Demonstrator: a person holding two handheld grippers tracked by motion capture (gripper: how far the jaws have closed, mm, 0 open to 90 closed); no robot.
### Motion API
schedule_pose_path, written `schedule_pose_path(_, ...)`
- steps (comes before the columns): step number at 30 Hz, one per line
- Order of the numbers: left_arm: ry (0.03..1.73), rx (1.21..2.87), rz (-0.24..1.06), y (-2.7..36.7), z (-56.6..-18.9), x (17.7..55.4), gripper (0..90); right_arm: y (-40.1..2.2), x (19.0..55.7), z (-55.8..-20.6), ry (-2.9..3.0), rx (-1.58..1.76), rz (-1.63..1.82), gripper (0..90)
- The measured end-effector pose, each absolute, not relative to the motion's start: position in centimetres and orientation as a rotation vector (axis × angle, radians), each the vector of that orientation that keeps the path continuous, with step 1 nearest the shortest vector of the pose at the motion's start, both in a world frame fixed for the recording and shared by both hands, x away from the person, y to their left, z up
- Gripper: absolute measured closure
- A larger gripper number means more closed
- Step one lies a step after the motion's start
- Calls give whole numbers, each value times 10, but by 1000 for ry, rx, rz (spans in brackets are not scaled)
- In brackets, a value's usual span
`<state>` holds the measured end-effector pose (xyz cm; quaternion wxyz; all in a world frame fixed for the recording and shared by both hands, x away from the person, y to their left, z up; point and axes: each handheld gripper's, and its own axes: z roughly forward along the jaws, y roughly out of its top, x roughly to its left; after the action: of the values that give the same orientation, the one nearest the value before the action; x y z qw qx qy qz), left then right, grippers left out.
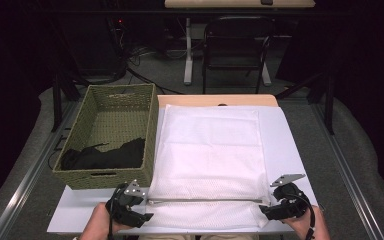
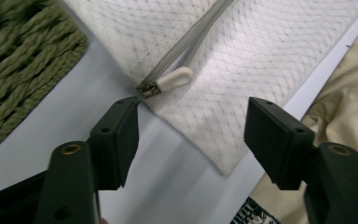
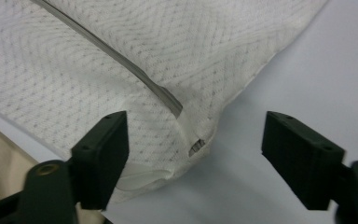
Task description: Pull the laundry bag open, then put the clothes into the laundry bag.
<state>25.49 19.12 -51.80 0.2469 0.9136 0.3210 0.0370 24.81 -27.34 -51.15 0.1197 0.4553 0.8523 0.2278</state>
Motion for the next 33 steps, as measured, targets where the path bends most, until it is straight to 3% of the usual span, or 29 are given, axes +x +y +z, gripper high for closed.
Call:
schedule_pose_path(14,927,2445,236,220,-510,252,104,-261,255,-509,2494,1251,745,42)
schedule_pose_path(19,923,2446,231,222,-512,251,93,-258,256,-509,2495,1212,771,10)
schedule_pose_path(27,923,2436,265,226,-514,251,84,-245,260,-507,2523,1124,755,52)
schedule_pose_path(33,905,2428,253,229,-518,255,99,-229,269,-508,2539,1103,736,178)
